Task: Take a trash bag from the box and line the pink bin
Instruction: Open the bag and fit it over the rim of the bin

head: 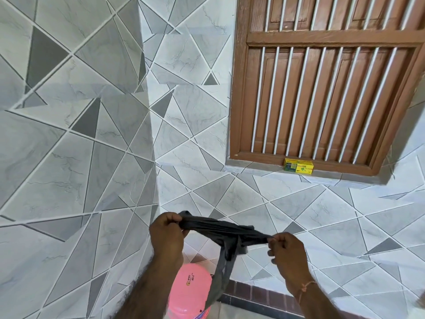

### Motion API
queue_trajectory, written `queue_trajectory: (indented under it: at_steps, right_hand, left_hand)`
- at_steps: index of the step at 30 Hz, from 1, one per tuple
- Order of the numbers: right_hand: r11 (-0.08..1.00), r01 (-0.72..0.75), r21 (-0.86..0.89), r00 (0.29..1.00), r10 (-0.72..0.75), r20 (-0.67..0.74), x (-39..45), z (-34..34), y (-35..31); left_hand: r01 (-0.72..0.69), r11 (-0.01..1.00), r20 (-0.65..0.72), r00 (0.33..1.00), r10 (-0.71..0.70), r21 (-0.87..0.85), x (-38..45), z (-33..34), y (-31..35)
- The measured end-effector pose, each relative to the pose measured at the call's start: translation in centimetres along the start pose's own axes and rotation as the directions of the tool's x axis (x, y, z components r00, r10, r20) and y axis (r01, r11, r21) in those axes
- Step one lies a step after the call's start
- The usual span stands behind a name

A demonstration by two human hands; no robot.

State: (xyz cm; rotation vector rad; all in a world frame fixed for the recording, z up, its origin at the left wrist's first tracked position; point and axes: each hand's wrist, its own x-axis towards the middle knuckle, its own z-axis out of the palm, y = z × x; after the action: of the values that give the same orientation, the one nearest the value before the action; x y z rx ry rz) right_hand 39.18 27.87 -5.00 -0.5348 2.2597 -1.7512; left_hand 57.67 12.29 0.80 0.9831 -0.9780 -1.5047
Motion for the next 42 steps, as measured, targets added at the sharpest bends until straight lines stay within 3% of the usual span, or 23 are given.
queue_trajectory:
  at_steps: [3, 5, 6, 8, 11, 13, 16, 21, 23, 25, 27, 28, 30, 31, 32, 34, 35, 36, 39, 40, 42]
  right_hand:
    - [0.930, 0.123, -0.347, 0.992, -0.110, 0.058, -0.3, 0.3, 1.2]
    - [0.772, 0.365, -0.521, 0.920, -0.385, 0.075, -0.8, 0.6, 0.6]
    - [0.722, 0.475, -0.503, 0.858, -0.507, 0.080, -1.2, 0.8, -0.2]
    - [0.729, 0.592, -0.343, 0.801, -0.580, 0.148, -2.2, 1.1, -3.2]
    - [0.839, 0.517, -0.172, 0.790, -0.390, 0.474, -3.4, 2.5, -6.4]
    - [0.805, 0.552, -0.218, 0.756, -0.372, 0.539, -3.6, 3.8, -6.4]
    - [0.856, 0.488, -0.170, 0.799, -0.361, 0.480, -3.5, 4.6, -5.7]
    - [0.945, 0.324, -0.047, 0.925, -0.306, 0.225, -2.2, 4.2, -5.7]
    - [0.962, 0.274, -0.020, 0.958, -0.271, 0.090, -1.2, 3.7, -5.6]
    - [0.976, 0.216, 0.021, 0.976, -0.216, -0.026, -0.4, 2.6, -5.9]
    - [0.983, 0.181, -0.009, 0.982, -0.181, -0.059, -0.2, 1.9, -6.0]
    - [0.973, 0.214, -0.081, 0.974, -0.219, -0.052, -0.4, 1.7, -6.1]
    - [0.854, 0.407, -0.326, 0.909, -0.415, 0.047, -1.4, 1.2, -6.2]
    - [0.741, 0.506, -0.440, 0.857, -0.487, 0.166, -2.1, 1.1, -6.3]
    - [0.621, 0.583, -0.524, 0.810, -0.498, 0.310, -2.7, 1.1, -6.3]
    - [0.417, 0.658, -0.627, 0.750, -0.441, 0.493, -2.9, 1.3, -5.9]
    - [0.327, 0.677, -0.659, 0.728, -0.425, 0.538, -2.6, 1.5, -5.5]
    - [0.276, 0.679, -0.680, 0.724, -0.409, 0.556, -2.5, 1.6, -5.1]
    - [0.384, 0.622, -0.682, 0.777, -0.411, 0.477, -2.0, 1.9, -4.2]
    - [0.424, 0.610, -0.669, 0.786, -0.433, 0.442, -2.0, 1.8, -4.2]
    - [0.432, 0.604, -0.670, 0.789, -0.446, 0.423, -2.0, 1.6, -4.2]
  left_hand:
    - [-0.016, 1.000, 0.013, 1.000, 0.016, -0.010, -0.8, 0.5, 0.1]
    - [-0.039, 0.999, 0.066, 0.997, 0.036, 0.036, -0.9, 0.7, 0.1]
    - [-0.042, 0.997, 0.110, 0.993, 0.035, 0.059, -1.0, 0.7, 0.2]
    - [-0.038, 0.996, 0.227, 0.974, 0.020, 0.078, -1.2, 0.8, 0.5]
    - [-0.049, 0.994, 0.352, 0.936, 0.013, 0.093, -1.6, 1.1, 0.9]
    - [-0.067, 0.995, 0.361, 0.932, 0.035, 0.077, -1.5, 1.1, 1.2]
    - [-0.045, 0.998, 0.348, 0.937, 0.030, 0.035, -1.2, 0.7, 2.0]
    - [-0.132, 0.982, 0.370, 0.926, 0.074, 0.133, 0.2, -1.3, 2.4]
    - [-0.143, 0.964, 0.501, 0.866, 0.011, 0.226, 0.8, -2.6, 2.7]
    - [-0.218, 0.919, 0.693, 0.716, -0.078, 0.328, 1.5, -3.8, 3.3]
    - [-0.352, 0.834, 0.792, 0.591, -0.154, 0.425, 2.4, -4.4, 3.1]
    - [-0.465, 0.740, 0.790, 0.596, -0.144, 0.486, 2.7, -4.4, 2.7]
    - [-0.694, 0.383, 0.752, 0.660, -0.002, 0.610, 3.3, -3.9, 1.5]
    - [-0.712, 0.193, 0.713, 0.697, 0.079, 0.675, 3.3, -3.6, 0.9]
    - [-0.681, 0.069, 0.666, 0.729, 0.158, 0.729, 3.4, -3.4, 0.3]
    - [-0.609, -0.029, 0.591, 0.755, 0.284, 0.793, 3.6, -2.9, -0.4]
    - [-0.584, 0.017, 0.544, 0.767, 0.341, 0.812, 3.6, -2.7, -0.6]
    - [-0.556, 0.130, 0.471, 0.787, 0.399, 0.821, 3.5, -2.4, -0.7]
    - [-0.477, 0.557, 0.234, 0.861, 0.452, 0.680, 2.4, -1.5, -0.3]
    - [-0.456, 0.651, 0.196, 0.880, 0.434, 0.606, 1.9, -1.2, -0.4]
    - [-0.476, 0.676, 0.240, 0.876, 0.417, 0.562, 1.8, -1.2, -1.3]
